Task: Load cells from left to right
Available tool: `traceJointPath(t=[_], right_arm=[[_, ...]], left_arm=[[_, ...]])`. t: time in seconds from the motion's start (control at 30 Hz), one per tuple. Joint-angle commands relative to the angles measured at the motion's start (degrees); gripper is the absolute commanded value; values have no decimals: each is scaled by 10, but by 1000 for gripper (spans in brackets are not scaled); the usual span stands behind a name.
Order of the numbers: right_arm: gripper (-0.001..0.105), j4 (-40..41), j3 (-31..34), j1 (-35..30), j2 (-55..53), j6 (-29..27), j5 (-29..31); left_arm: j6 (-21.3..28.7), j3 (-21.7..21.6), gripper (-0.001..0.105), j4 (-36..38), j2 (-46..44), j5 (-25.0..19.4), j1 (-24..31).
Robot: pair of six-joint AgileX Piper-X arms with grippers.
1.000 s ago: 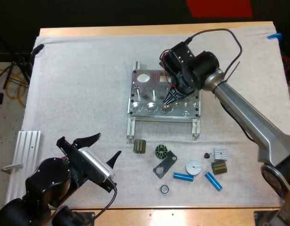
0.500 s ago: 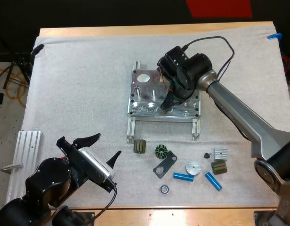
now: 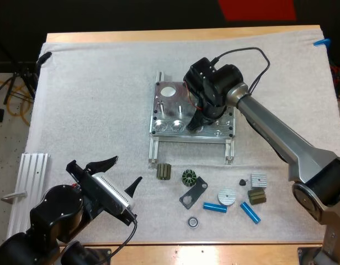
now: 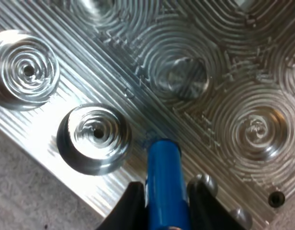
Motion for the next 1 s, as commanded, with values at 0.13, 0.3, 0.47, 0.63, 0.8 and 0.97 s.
traceJointPath(t=[0.13, 0.3, 0.47, 0.63, 0.8, 0.97], right_arm=[[0, -4, -2, -1, 3, 3, -4], [0, -17, -2, -1, 13, 4, -4], [0, -29, -2, -1, 25, 29, -4], [0, -20, -2, -1, 28, 44, -4], [0, -1, -2, -1, 28, 60, 24], [0, 13, -2, -3, 30, 69, 26]], left_arm=[[-9, -3, 61, -10, -2, -8, 1], [-9, -3, 61, -10, -2, -8, 1], [-9, -3, 61, -10, -2, -8, 1], [-9, -3, 61, -10, -2, -8, 1], [-9, -3, 61, -10, -2, -8, 1], [-9, -3, 61, -10, -2, -8, 1]])
